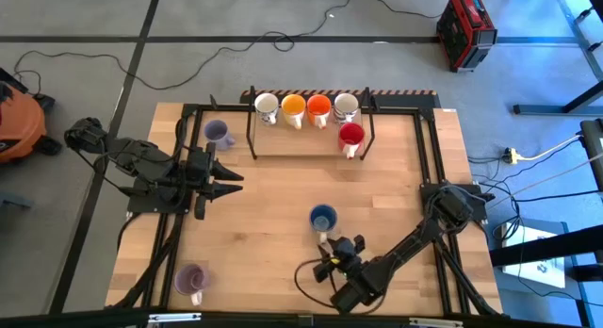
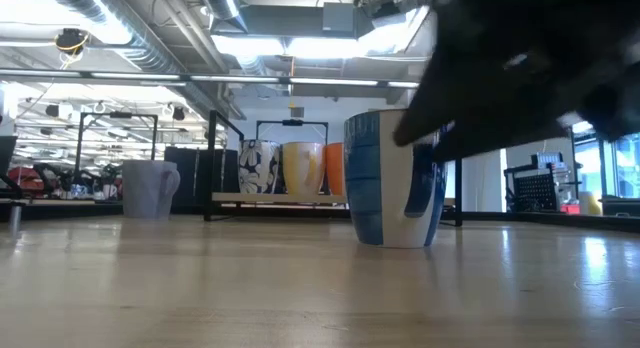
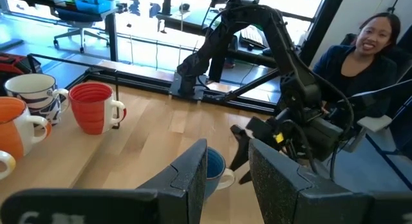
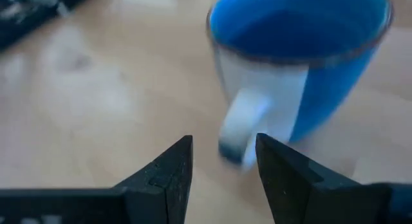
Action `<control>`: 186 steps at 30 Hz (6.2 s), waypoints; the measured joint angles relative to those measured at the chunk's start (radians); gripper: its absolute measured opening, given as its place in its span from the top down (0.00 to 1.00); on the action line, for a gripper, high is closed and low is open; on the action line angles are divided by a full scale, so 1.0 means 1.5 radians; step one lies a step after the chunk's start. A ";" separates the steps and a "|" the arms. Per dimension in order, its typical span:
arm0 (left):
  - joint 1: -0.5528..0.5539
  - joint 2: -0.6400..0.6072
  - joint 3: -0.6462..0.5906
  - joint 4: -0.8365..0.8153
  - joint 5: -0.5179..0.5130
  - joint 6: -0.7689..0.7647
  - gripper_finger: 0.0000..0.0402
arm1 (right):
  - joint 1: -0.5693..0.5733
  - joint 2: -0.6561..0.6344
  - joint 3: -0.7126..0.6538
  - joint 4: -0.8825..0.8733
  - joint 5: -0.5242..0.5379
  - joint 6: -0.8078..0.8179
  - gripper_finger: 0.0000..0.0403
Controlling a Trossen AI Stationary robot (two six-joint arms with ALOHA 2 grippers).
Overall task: Place coffee mugs
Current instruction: Put the blue mug on the shelf, then put the light violet mug on the shelf
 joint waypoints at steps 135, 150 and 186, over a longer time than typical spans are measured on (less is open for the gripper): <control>0.000 0.000 0.000 0.005 -0.051 0.001 0.73 | -0.384 -0.017 0.002 -0.136 0.096 -0.040 0.92; 0.000 0.000 0.000 0.005 -0.051 0.001 0.73 | -0.409 -0.017 0.002 -0.067 0.086 -0.128 0.90; 0.000 0.000 0.000 0.005 -0.051 0.001 0.73 | -0.378 -0.052 0.001 -0.129 0.082 -0.145 0.56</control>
